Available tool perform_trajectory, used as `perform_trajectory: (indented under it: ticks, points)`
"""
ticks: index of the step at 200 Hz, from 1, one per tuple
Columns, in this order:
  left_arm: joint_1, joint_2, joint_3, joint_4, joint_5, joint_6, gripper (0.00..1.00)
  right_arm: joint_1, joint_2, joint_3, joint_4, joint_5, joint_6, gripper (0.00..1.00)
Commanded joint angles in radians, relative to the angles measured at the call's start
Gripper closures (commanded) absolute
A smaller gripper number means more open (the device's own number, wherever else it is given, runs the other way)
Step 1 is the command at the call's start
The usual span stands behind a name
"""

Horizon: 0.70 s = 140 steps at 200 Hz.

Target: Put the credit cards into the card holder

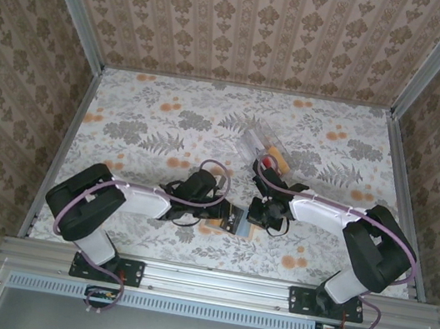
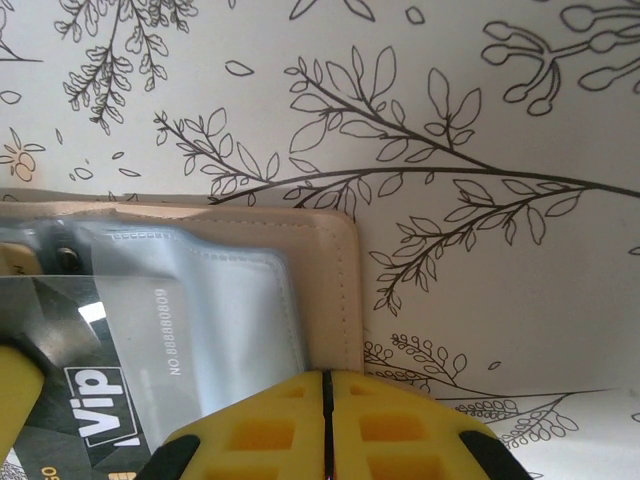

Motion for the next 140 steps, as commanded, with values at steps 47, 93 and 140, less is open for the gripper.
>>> perform_trajectory:
  ticks: [47, 93, 140]
  points:
    - [-0.045, 0.038, 0.009, 0.009, -0.066, -0.118, 0.9, 0.002, 0.018, -0.039, 0.015, 0.014, 0.034, 0.89]
    - [-0.045, -0.019, -0.019, -0.01, -0.136, -0.163, 0.95, 0.002, 0.016, -0.043, 0.026, 0.008, 0.044, 0.89]
    - [-0.048, -0.037, -0.031, -0.007, -0.17, -0.183, 0.95, 0.002, 0.021, -0.047, 0.038, 0.002, 0.051, 0.89]
